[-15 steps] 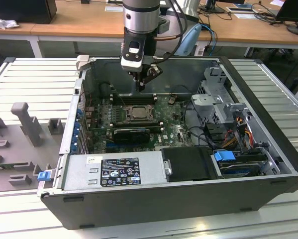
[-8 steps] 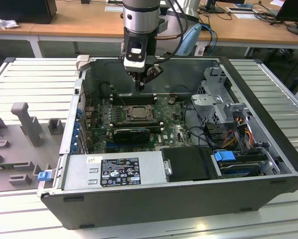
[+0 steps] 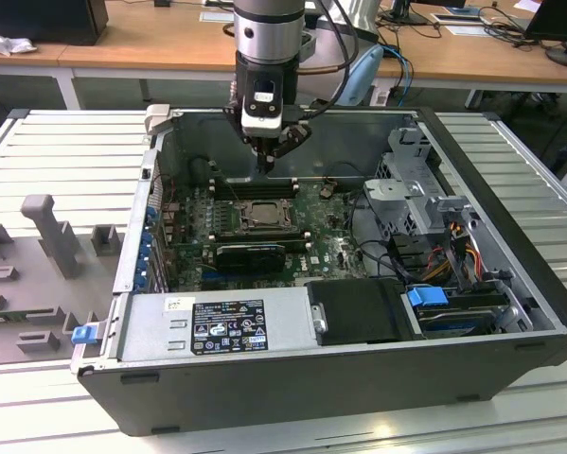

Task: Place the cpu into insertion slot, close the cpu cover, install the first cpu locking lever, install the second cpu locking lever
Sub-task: 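Install the first cpu locking lever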

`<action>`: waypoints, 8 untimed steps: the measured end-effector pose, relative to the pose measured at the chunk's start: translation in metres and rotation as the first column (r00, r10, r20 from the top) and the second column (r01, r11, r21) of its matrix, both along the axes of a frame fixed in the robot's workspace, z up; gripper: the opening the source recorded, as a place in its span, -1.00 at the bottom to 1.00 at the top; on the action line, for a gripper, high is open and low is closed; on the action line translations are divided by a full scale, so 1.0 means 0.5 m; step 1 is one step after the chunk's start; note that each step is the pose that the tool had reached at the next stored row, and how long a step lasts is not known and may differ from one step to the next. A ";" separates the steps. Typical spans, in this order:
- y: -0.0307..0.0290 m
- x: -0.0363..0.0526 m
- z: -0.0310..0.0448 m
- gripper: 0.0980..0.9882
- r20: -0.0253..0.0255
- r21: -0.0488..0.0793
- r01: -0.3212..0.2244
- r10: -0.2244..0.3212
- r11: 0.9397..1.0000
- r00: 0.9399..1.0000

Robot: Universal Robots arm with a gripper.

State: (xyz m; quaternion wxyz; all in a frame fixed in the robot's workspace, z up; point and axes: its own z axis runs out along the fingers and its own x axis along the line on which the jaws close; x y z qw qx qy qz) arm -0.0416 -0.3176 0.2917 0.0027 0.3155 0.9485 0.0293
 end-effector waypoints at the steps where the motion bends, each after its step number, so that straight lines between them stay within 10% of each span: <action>1: 0.000 0.000 0.000 -0.98 0.000 0.000 -0.029 0.029 1.000 1.000; 8: 0.000 0.000 -0.002 -0.98 0.000 0.000 -0.211 0.211 0.978 0.978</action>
